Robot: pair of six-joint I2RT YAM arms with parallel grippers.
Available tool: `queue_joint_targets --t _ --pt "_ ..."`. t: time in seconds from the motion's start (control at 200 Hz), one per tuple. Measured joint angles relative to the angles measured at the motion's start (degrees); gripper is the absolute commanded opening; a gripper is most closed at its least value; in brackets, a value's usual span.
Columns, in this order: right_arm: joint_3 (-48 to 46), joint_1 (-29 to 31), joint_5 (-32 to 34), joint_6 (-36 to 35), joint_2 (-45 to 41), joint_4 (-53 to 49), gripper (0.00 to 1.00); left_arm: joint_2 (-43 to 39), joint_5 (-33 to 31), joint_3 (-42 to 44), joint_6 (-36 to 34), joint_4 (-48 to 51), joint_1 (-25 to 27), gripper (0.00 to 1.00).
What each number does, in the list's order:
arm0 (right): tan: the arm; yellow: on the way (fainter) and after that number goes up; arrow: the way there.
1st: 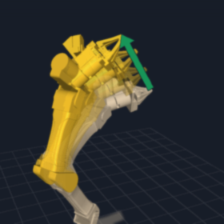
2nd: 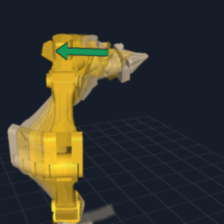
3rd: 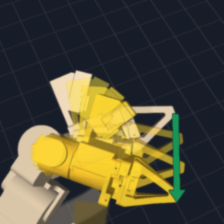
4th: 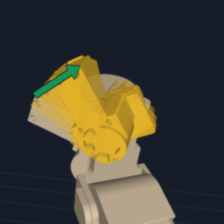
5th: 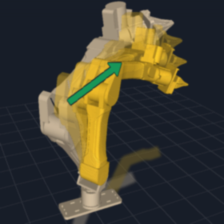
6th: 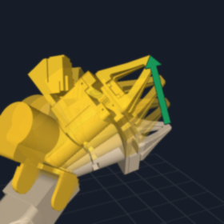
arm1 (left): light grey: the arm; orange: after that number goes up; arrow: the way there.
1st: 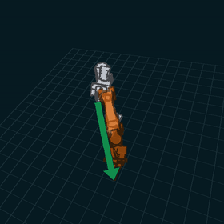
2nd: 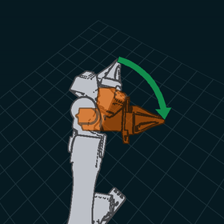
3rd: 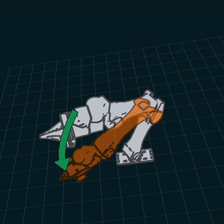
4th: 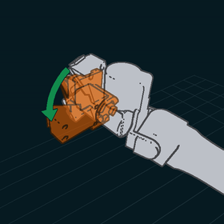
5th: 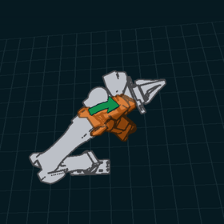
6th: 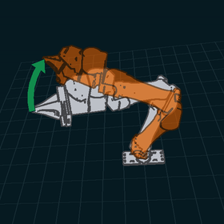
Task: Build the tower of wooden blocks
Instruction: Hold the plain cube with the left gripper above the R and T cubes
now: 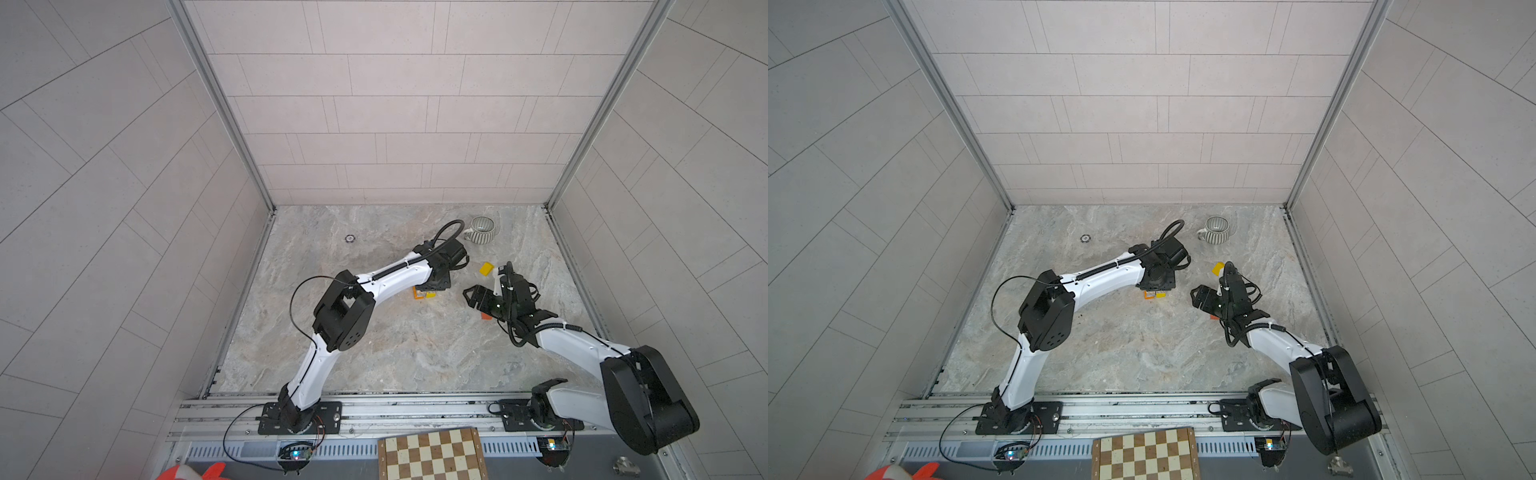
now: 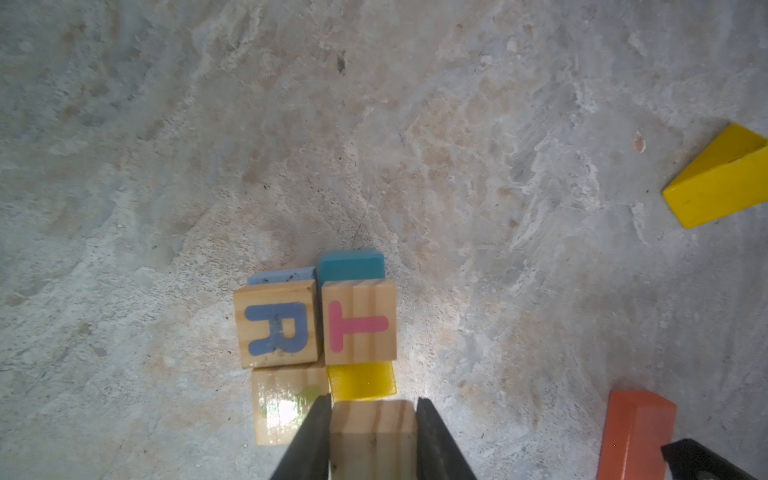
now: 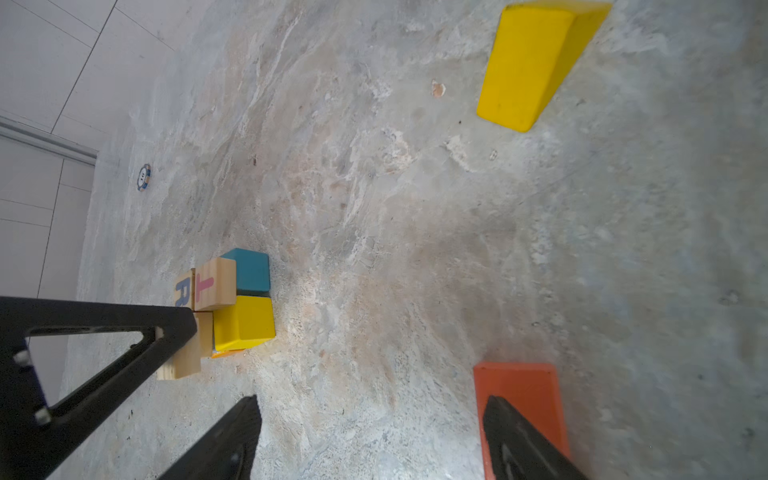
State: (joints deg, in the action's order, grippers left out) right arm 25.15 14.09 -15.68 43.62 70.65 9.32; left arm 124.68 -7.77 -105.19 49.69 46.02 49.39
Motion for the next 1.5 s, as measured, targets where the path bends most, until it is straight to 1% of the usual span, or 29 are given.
queue_joint_targets --t 0.405,1.076,1.496 --pt "0.0 0.0 -0.68 0.04 0.13 0.37 0.86 1.03 -0.24 -2.54 -0.31 1.11 0.0 0.24" --pt "0.0 0.0 -0.9 0.17 0.96 0.61 0.86 1.57 -0.46 -2.56 -0.61 2.29 -0.15 0.24" --pt "0.0 0.0 -1.07 0.17 0.96 0.61 0.86 1.68 -0.42 -2.56 -0.61 2.27 -0.5 0.29"
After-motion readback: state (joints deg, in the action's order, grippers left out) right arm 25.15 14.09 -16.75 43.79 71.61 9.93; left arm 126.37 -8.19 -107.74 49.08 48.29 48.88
